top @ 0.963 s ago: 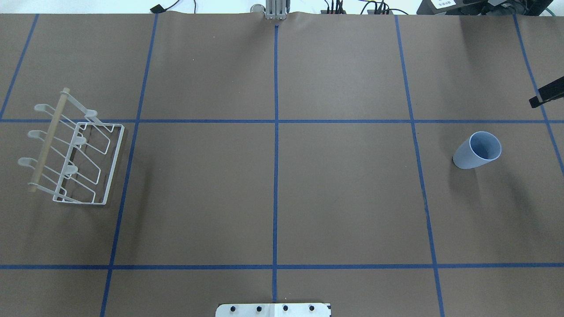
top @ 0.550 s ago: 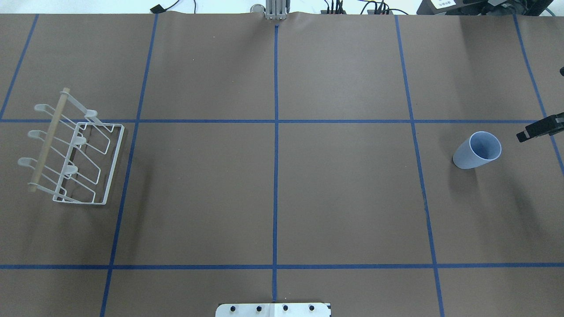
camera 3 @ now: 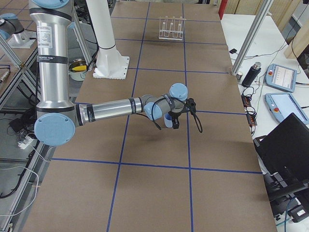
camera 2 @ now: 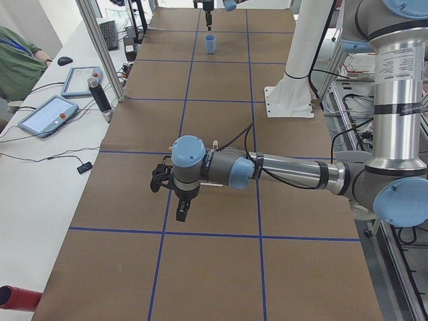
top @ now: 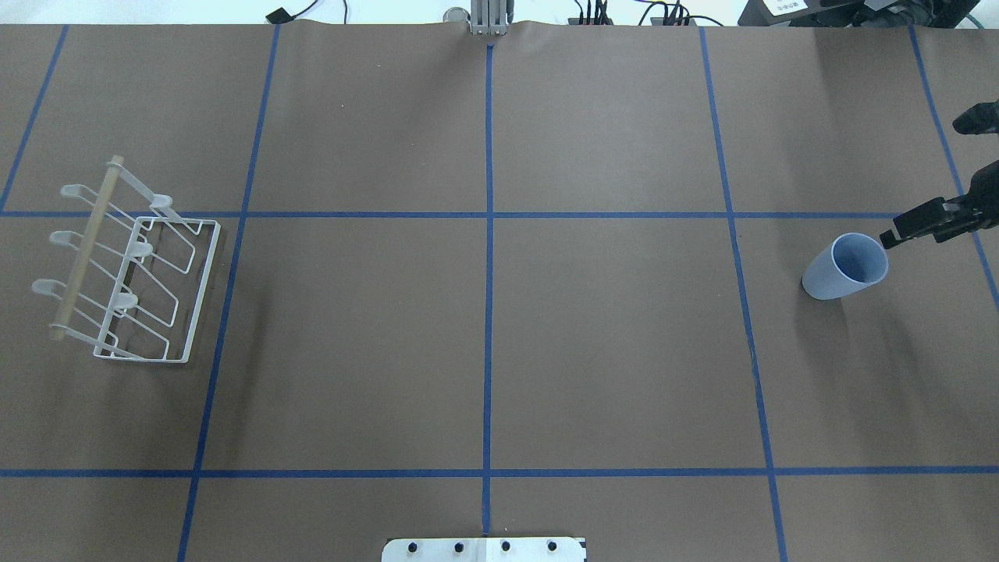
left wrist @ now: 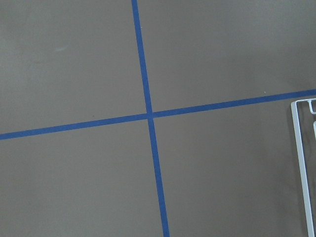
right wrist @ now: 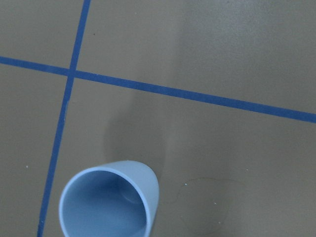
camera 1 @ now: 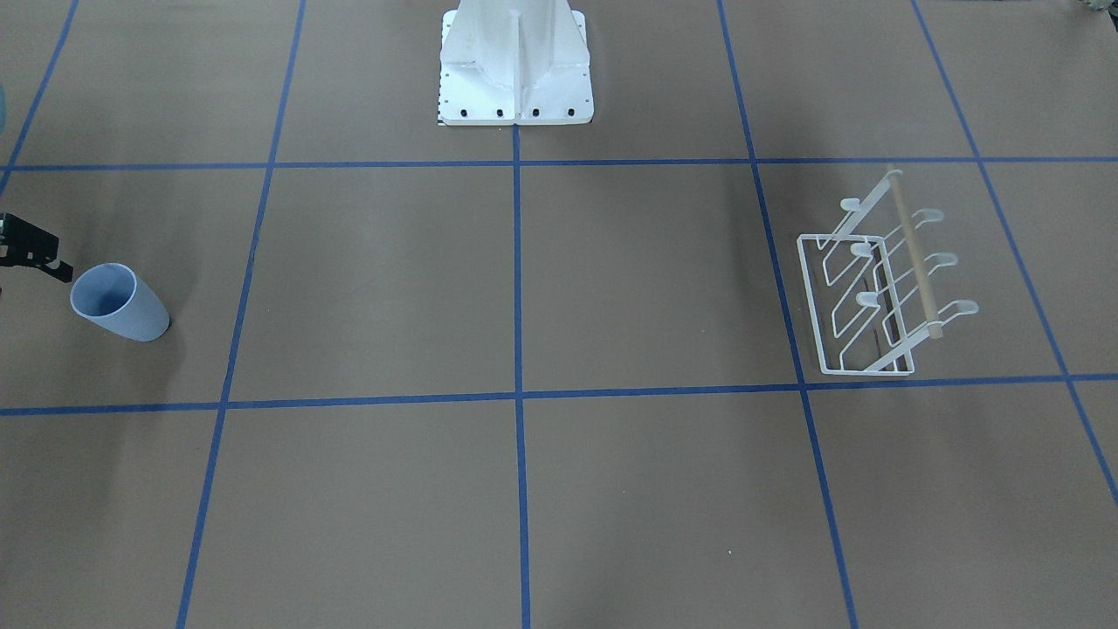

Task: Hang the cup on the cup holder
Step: 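Move the right gripper down to the light blue cup and grasp its base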

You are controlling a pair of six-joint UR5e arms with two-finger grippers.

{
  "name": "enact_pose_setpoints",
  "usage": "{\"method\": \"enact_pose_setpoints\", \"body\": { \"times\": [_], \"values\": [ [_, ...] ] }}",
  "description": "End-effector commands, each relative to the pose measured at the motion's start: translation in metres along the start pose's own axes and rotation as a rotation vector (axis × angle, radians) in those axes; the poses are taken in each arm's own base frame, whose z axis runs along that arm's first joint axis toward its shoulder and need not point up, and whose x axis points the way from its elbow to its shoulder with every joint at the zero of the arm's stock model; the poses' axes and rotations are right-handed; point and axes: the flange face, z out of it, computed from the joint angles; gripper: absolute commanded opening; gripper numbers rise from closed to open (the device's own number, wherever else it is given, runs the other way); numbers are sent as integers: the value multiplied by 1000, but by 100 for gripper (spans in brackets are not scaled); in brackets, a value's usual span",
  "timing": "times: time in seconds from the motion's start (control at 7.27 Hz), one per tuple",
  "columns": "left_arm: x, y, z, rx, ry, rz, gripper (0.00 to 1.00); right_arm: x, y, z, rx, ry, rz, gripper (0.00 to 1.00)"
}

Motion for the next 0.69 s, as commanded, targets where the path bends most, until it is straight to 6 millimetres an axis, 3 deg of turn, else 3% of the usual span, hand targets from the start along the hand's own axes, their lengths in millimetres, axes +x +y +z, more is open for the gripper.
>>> {"method": "enact_pose_setpoints", "body": {
  "times": [0.0, 0.41, 0.55],
  "values": [
    [1, 0, 0, 1, 2, 0, 99, 3, -1, 27, -44, 9, 34, 100],
    [1, 0, 0, 1, 2, 2, 99, 2, 3, 42, -79, 11, 37, 99],
    [0, 0, 0, 0, 0, 2, 99, -4, 2, 48, -86, 12, 25, 94]
  ]
}}
